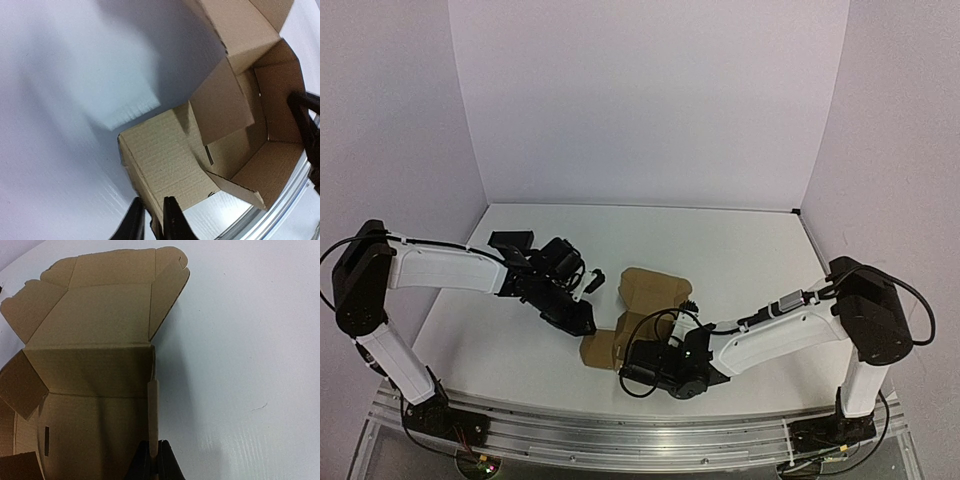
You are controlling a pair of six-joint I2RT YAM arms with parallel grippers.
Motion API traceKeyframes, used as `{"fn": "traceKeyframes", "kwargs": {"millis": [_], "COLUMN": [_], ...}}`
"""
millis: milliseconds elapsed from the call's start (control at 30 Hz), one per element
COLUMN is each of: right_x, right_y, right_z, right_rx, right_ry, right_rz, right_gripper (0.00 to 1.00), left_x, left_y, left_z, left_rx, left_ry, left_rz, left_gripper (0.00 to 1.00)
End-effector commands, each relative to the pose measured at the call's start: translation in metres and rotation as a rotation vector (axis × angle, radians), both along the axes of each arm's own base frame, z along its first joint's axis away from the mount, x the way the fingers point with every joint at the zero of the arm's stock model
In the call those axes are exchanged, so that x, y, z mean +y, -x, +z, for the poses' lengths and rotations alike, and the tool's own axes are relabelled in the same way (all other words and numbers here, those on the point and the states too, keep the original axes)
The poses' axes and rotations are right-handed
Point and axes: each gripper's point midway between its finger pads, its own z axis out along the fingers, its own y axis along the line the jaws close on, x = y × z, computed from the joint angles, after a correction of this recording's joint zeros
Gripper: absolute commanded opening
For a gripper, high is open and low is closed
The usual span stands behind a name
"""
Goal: Fold the paper box
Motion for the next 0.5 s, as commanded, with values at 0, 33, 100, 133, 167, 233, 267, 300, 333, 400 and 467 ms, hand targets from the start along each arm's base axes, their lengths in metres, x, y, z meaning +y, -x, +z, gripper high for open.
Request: {"fn": "traceKeyframes", "kwargs": {"millis": [0, 33, 100, 133, 167, 233, 267, 300, 333, 400, 467], "right_x": [0.014, 0.017, 0.020, 0.020, 0.021, 0.021, 0.021, 0.022, 0.023, 0.027, 0.032], "right_y": [-0.006, -0.007, -0.007, -0.008, -0.008, -0.008, -0.008, -0.008, -0.009, -0.010, -0.011], "right_z": [0.013, 0.015, 0.015, 0.015, 0.016, 0.015, 0.016, 0.016, 0.016, 0.017, 0.017], "right_rx": [-0.030, -0.033, -0.035, -0.035, -0.035, -0.036, -0.037, -0.039, -0.041, -0.044, -0.045], "right_ry": [-0.027, -0.018, -0.013, -0.013, -0.014, -0.012, -0.009, -0.006, -0.003, 0.005, 0.010], "right_rz": [0.000, 0.013, 0.021, 0.021, 0.022, 0.022, 0.024, 0.026, 0.029, 0.040, 0.050], "right_gripper": [0.00, 0.00, 0.01, 0.02, 0.02, 0.03, 0.03, 0.03, 0.04, 0.06, 0.08], "left_x": [-0.009, -0.010, -0.015, -0.018, -0.021, -0.023, -0.024, -0.025, -0.026, -0.032, -0.041], "left_y": [-0.007, -0.006, -0.005, -0.004, -0.004, 0.000, 0.002, 0.005, 0.007, 0.012, 0.017], "left_z": [0.026, 0.031, 0.046, 0.055, 0.063, 0.073, 0.077, 0.078, 0.080, 0.085, 0.089], "left_rx": [0.009, 0.020, 0.031, 0.032, 0.032, 0.046, 0.055, 0.072, 0.089, 0.119, 0.154], "left_ry": [0.020, 0.022, 0.043, 0.059, 0.073, 0.082, 0.086, 0.087, 0.094, 0.121, 0.153], "left_rz": [0.018, 0.019, 0.014, 0.001, -0.011, -0.032, -0.044, -0.052, -0.062, -0.081, -0.094], "left_gripper": [0.00, 0.00, 0.00, 0.00, 0.00, 0.00, 0.00, 0.00, 0.00, 0.00, 0.00]}}
